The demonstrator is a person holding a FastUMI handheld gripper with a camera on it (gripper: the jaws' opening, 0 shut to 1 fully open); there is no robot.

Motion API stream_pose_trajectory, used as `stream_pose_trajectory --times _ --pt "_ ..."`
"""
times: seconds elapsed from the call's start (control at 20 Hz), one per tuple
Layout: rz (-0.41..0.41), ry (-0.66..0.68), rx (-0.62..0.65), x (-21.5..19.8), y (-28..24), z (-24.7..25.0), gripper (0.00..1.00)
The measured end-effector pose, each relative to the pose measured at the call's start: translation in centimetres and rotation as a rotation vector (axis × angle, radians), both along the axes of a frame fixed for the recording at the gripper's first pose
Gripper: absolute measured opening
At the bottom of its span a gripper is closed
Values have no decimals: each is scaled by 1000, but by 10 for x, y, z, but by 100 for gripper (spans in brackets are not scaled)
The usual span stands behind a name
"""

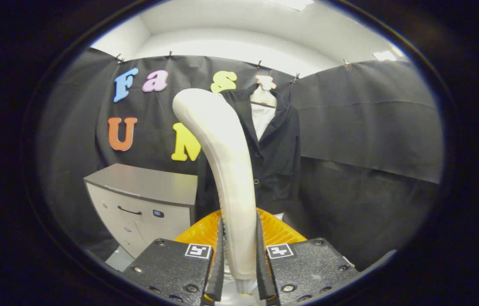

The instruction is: Iron the clothes twice with a garment steamer, once on the left side and once on the right side.

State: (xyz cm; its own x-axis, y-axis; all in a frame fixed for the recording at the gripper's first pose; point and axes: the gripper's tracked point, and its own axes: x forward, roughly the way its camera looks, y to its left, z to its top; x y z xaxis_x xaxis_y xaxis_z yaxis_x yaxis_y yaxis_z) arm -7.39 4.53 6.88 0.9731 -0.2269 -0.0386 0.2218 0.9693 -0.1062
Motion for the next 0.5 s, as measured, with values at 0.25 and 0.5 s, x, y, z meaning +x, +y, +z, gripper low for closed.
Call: stream_pose_trajectory --times 0.25,0.5 --pt "72 -42 5 -16 -20 4 34" --pt "129 -133 30 -33 -38 39 34"
